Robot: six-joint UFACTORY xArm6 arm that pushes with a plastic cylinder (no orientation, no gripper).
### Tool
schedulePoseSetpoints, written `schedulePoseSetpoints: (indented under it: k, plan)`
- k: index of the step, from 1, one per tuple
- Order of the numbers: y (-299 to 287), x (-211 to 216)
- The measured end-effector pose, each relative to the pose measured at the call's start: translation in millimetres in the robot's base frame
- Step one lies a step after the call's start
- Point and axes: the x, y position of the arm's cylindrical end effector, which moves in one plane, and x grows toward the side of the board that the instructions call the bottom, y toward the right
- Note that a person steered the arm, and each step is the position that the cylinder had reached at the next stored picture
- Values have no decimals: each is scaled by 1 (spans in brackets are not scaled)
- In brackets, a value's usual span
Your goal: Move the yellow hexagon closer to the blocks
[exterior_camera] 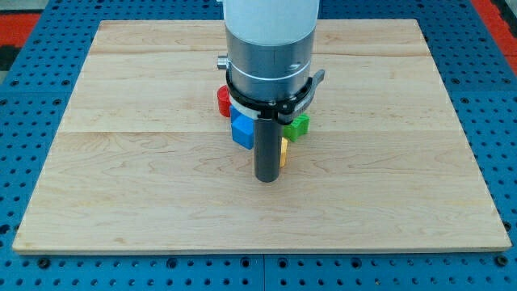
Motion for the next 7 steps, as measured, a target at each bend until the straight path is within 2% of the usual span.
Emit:
schedulePoseSetpoints:
  k: [3,5,7]
  plan:
    - [0,-24]
    - [0,-24]
    - [14,2]
